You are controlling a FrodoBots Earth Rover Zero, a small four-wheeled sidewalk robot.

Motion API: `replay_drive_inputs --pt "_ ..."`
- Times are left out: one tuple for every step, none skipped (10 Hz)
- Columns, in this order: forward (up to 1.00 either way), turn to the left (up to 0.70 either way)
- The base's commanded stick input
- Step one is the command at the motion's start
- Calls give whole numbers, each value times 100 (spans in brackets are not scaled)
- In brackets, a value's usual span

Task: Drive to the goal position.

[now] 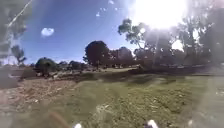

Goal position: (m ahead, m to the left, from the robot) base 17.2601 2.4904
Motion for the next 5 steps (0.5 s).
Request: replay_drive_inputs --pt "70 -28" --pt "70 -15" --pt "70 -4" --pt "70 0" --pt "70 0"
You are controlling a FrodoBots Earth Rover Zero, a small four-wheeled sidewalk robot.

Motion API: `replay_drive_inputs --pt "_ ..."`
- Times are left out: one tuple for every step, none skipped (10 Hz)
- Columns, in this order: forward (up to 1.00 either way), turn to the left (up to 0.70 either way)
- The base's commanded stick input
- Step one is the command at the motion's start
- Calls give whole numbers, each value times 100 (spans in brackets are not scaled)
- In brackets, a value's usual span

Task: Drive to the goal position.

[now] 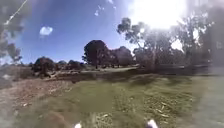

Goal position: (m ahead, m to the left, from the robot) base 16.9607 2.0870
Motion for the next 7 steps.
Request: replay_drive_inputs --pt "70 0" --pt "70 0" --pt "70 -6" --pt "70 -14" --pt "70 -16" --pt "70 0" --pt "70 0"
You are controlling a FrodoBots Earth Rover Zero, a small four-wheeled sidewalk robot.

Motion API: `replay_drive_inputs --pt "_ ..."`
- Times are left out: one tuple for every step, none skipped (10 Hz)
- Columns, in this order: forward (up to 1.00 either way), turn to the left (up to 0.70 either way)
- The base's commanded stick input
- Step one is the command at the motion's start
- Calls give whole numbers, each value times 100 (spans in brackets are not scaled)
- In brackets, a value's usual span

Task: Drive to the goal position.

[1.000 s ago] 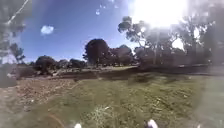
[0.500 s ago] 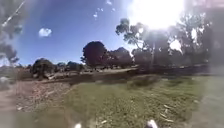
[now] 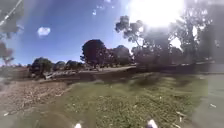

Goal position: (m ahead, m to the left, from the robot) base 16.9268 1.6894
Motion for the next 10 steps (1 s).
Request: replay_drive_inputs --pt "70 0" --pt "70 0" --pt "70 0" --pt "70 0" --pt "70 0" --pt "70 0" --pt "70 0" --pt "70 0" --pt "70 0" --pt "70 0"
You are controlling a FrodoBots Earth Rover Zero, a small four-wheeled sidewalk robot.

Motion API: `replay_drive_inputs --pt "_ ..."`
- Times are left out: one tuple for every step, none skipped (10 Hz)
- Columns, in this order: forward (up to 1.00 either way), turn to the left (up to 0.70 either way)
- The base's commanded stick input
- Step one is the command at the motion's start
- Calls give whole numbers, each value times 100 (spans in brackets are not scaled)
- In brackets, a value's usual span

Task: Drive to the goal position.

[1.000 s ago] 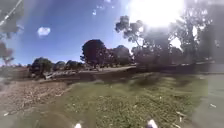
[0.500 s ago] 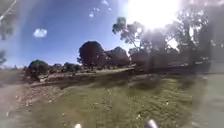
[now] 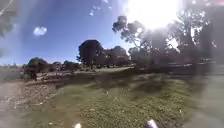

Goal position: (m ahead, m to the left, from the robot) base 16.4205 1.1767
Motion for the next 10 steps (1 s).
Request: replay_drive_inputs --pt "70 0" --pt "70 0" --pt "70 0" --pt "70 0" --pt "70 0" --pt "70 0" --pt "70 0" --pt "70 0" --pt "70 0" --pt "70 0"
